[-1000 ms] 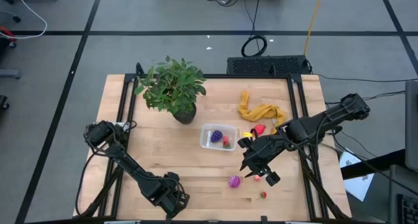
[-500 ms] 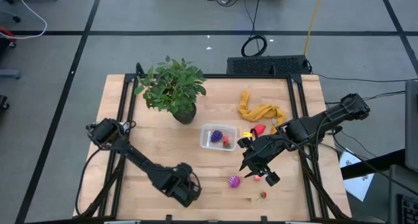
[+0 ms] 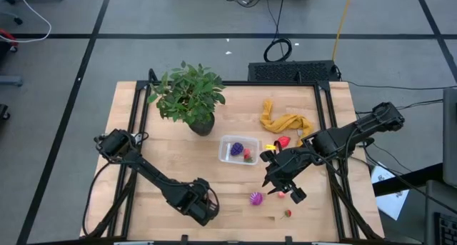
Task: Pick and placing Produce into tupperware
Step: Put the left strawberry into the bin
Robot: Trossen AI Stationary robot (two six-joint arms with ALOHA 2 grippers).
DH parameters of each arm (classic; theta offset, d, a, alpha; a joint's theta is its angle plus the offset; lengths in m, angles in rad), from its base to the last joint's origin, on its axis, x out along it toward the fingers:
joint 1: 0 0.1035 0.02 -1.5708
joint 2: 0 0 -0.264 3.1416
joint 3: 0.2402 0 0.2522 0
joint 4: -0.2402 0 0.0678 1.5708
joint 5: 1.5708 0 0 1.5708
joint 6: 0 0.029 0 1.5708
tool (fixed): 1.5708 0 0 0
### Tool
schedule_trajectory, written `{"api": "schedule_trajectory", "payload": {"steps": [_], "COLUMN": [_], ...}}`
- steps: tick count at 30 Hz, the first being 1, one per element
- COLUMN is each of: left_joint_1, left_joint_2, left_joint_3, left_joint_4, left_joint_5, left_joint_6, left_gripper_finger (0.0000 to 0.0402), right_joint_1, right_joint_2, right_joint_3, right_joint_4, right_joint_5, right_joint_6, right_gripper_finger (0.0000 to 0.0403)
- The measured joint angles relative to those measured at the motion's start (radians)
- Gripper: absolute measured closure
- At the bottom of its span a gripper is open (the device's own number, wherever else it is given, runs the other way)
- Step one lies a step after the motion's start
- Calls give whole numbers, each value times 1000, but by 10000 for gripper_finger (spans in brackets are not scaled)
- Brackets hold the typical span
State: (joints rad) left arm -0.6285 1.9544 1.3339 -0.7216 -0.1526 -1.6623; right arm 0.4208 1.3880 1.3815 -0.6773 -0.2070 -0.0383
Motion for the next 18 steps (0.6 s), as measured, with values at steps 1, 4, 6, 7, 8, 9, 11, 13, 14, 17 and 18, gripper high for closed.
{"api": "schedule_trajectory", "payload": {"steps": [1, 4, 6, 7, 8, 9, 11, 13, 14, 17, 18], "left_joint_1": [0, 3, 5, 7, 9, 12, 14, 20, 23, 27, 31], "left_joint_2": [0, -1, -1, -1, -1, -1, -1, 0, 3, 13, 19], "left_joint_3": [0, 0, 0, 0, 0, 0, 0, 0, 0, -1, -1], "left_joint_4": [0, 0, 0, 0, 0, 0, 0, 1, 3, 1, 9], "left_joint_5": [-3, -5, -5, -5, -6, -9, -13, -14, -13, -9, -7], "left_joint_6": [6, 20, 32, 36, 41, 47, 59, 73, 77, 93, 101], "left_gripper_finger": [225, 225, 225, 225, 225, 225, 225, 225, 225, 225, 225], "right_joint_1": [0, 0, 0, 0, 0, 0, 0, 0, 0, 0, 0], "right_joint_2": [0, 0, 0, 0, 0, 0, 0, 0, 0, 0, 0], "right_joint_3": [0, 0, 0, 0, 0, 0, 0, 0, 0, 0, 0], "right_joint_4": [0, 0, 0, 0, 0, 0, 0, 0, 0, 0, 0], "right_joint_5": [0, 0, 0, 0, 0, 0, 0, 0, 0, 0, 0], "right_joint_6": [0, 0, 0, 0, 0, 0, 0, 0, 0, 0, 0], "right_gripper_finger": [284, 284, 284, 284, 284, 284, 284, 284, 284, 284, 284]}}
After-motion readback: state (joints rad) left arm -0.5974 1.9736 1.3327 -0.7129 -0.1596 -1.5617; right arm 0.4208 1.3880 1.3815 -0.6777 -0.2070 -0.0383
